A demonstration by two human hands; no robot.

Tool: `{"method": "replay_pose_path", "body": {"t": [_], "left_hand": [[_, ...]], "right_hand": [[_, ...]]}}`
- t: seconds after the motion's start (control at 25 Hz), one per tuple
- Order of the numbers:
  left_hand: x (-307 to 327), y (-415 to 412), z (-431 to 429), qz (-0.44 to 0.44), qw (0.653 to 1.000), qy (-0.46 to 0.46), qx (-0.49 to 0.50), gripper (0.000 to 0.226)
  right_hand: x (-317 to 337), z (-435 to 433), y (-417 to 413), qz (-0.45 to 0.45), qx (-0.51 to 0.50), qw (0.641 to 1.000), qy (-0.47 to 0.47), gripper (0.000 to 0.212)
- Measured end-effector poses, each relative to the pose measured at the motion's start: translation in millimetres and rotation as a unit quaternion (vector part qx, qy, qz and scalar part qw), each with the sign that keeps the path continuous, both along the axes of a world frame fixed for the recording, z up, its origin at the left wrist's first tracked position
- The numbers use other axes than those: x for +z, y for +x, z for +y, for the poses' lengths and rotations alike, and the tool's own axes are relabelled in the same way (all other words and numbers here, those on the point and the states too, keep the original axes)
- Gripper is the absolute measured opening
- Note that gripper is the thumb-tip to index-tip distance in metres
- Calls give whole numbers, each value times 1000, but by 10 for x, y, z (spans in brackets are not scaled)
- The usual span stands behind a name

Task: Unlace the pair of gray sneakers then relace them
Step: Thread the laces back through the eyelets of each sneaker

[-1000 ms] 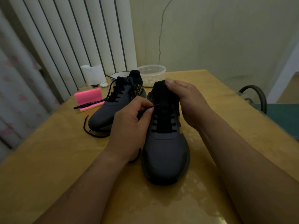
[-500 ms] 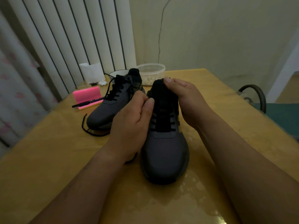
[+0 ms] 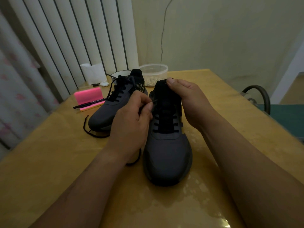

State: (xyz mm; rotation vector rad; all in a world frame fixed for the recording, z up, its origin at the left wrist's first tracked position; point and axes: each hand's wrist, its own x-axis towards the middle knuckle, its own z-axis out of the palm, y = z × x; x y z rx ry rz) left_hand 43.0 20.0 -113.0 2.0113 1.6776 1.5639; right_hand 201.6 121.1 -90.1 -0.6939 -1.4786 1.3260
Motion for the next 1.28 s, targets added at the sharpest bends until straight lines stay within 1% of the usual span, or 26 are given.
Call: {"method": "replay_pose_path", "body": {"t": [0.16, 0.36, 0.48, 0.6, 0.8, 0.92, 1.04, 1.2, 1.28], "left_hand": [[1, -9, 30, 73, 996, 49, 26, 5], [16, -15, 47, 136, 988, 60, 31, 6], [33, -30, 55, 155, 986, 55, 34, 6], [32, -37, 59, 145, 988, 53, 28, 6], [55, 10, 102, 65, 997, 35, -11, 7], [49, 49, 101, 53, 998, 26, -6, 6], [44, 69, 61, 11, 1000, 7, 1, 4], [37, 88, 29, 32, 999, 10, 19, 7], [25, 88, 11, 28, 999, 6, 19, 8]], "right_hand": [[5, -5, 3, 5, -1, 1000, -2, 42], [8, -13, 2, 9, 6, 1000, -7, 41], [9, -14, 10, 15, 9, 1000, -10, 41], [8, -12, 6, 17, 7, 1000, -8, 41], [5, 6, 4, 9, 10, 1000, -3, 43], [1, 8, 5, 5, 7, 1000, -2, 44], [0, 15, -2, -2, 2, 1000, 3, 45], [-1, 12, -4, -4, 1, 1000, 3, 44], [-5, 7, -4, -3, -1, 1000, 3, 44]]}}
